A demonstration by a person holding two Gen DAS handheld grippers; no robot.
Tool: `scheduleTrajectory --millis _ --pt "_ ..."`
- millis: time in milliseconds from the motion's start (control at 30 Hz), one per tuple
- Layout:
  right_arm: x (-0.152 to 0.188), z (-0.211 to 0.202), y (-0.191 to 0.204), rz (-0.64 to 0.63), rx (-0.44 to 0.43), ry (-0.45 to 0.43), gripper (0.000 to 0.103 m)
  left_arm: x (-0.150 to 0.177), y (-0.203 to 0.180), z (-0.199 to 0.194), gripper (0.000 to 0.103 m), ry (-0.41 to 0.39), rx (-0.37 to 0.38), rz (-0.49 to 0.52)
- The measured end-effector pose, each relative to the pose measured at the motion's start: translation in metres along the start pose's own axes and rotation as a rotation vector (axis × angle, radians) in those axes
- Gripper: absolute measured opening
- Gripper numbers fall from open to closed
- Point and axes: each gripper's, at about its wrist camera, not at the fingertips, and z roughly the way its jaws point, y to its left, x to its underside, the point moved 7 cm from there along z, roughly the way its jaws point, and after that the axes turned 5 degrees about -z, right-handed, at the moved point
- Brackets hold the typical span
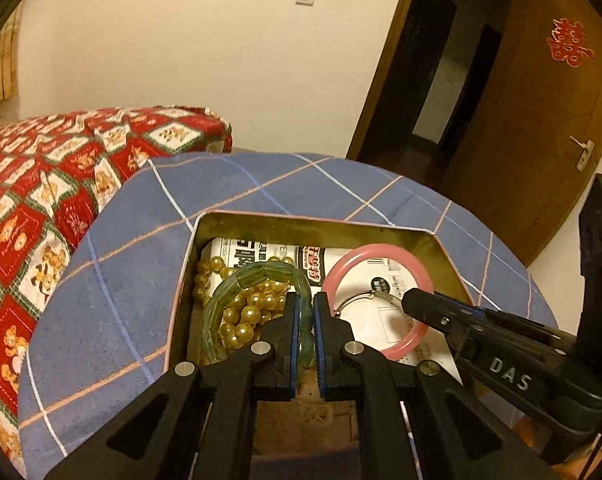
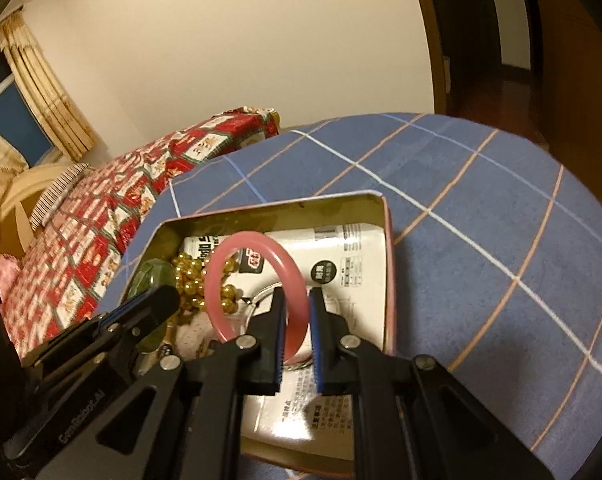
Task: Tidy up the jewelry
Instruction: 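Carry the jade bangle with the left tool while the right tool carries the pink bangle over the tin, then open the left tool dropping the jade bangle while the right tool releases the pink bangle, then move both open tools back toward the remaining bead strands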
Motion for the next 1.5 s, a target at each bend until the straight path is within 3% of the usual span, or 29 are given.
scheduleTrajectory --millis 267,333,400,467,800,867,933,1000,1500 --pt "-0.005 -0.004 -0.002 0.009 -0.024 -0.009 0.018 -0.003 0.003 -0.004 0.016 -0.002 -0.087 0.023" --pt "-0.006 -0.013 -0.002 0.015 -0.022 -0.027 0.018 -0.005 0.002 -0.014 0.022 -0.018 -0.086 0.016" --pt "-0.007 -0.025 -0.001 0.014 -0.024 -0.050 0.018 -0.006 0.000 -0.023 0.037 -0.032 -0.087 0.008" --pt "-0.005 -0.038 0.001 0.004 -0.014 -0.066 0.019 -0.006 0.000 -0.035 0.045 -0.056 -0.096 -0.005" --pt "0.023 -0.058 0.011 -0.026 0.013 -0.029 0.019 0.030 -0.008 -0.074 0.045 -0.055 -0.141 -0.027" --pt "0.028 -0.063 0.014 -0.037 0.019 -0.026 0.022 0.036 -0.009 -0.081 0.045 -0.057 -0.138 -0.036" --pt "0.033 -0.069 0.017 -0.044 0.020 -0.031 0.035 0.042 -0.010 -0.089 0.045 -0.063 -0.139 -0.047" --pt "0.038 -0.076 0.020 -0.062 0.025 -0.042 0.038 0.046 -0.012 -0.096 0.045 -0.068 -0.137 -0.055" --pt "0.061 -0.101 0.034 -0.101 0.033 -0.067 0.039 0.075 -0.008 -0.129 0.046 -0.086 -0.165 -0.061"
